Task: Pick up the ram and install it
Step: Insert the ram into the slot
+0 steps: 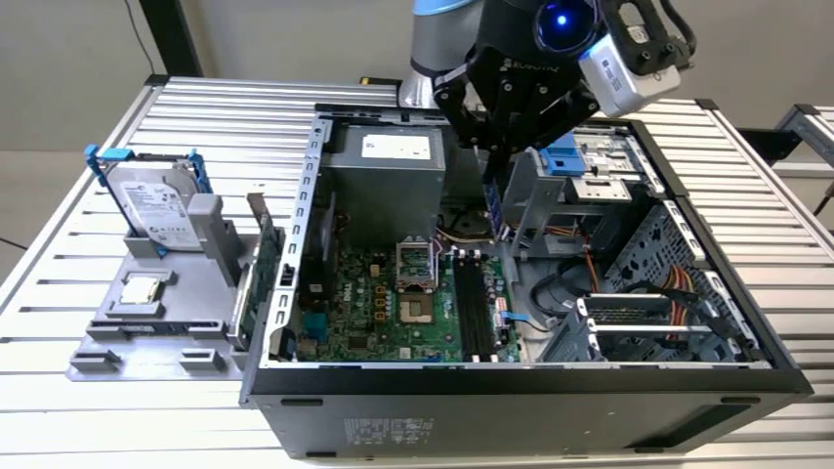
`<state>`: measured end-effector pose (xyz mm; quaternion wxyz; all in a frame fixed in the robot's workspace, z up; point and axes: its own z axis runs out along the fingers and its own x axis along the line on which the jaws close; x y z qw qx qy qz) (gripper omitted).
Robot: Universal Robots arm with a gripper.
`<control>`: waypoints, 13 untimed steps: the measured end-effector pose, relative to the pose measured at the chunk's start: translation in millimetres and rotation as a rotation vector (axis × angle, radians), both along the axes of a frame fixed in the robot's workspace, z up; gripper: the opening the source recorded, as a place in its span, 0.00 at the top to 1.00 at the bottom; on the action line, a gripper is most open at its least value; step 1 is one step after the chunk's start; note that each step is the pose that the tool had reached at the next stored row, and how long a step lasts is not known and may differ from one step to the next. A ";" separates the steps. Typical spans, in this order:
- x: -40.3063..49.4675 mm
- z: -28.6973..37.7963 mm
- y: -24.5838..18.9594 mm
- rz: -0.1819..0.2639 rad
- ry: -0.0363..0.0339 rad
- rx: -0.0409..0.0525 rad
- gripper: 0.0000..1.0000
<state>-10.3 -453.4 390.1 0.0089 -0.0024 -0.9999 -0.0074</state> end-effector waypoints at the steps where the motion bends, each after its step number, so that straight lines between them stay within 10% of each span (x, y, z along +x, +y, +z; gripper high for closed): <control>1: 1.4 -0.5 0.0 0.000 0.0000 0.0001 1.00; 13: 14.6 -5.0 0.0 0.000 0.0000 0.0001 1.00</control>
